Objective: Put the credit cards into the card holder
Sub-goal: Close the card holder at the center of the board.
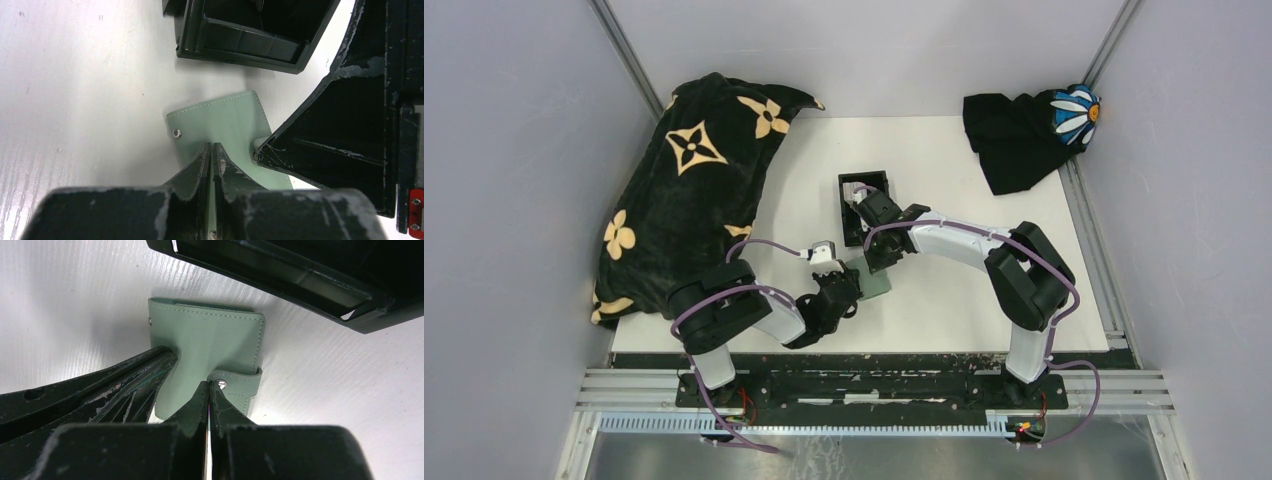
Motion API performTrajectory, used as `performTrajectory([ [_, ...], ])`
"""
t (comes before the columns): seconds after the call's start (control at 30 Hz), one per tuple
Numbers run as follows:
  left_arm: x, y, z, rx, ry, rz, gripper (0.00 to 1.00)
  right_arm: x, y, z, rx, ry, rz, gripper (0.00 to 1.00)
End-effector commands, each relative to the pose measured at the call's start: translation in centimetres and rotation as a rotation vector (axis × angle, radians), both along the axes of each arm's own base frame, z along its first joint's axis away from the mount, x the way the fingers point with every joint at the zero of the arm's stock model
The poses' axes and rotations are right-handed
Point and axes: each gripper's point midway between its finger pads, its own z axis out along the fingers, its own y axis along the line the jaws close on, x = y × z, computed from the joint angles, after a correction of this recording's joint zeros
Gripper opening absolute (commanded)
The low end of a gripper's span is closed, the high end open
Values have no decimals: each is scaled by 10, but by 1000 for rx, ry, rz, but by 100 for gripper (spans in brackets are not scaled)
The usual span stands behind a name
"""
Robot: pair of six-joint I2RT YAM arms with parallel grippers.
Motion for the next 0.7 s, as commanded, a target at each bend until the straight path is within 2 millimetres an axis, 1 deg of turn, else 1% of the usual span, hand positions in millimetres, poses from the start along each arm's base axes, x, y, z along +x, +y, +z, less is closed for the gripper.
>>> performTrajectory([
  [0.0,1,-6,-5,6,16,-9,11,3,6,-1,32,2,-4,1],
  [0.23,1,-7,-5,4,16,-10,11,2,8,-2,38,6,-5,1],
  [0.43,1,-7,-5,3,17,-10,10,1,6,-6,33,11,-9,1],
  [0.67,-1,-6,-9,3,26,-8,10,7,3,-9,43,6,-37,1],
])
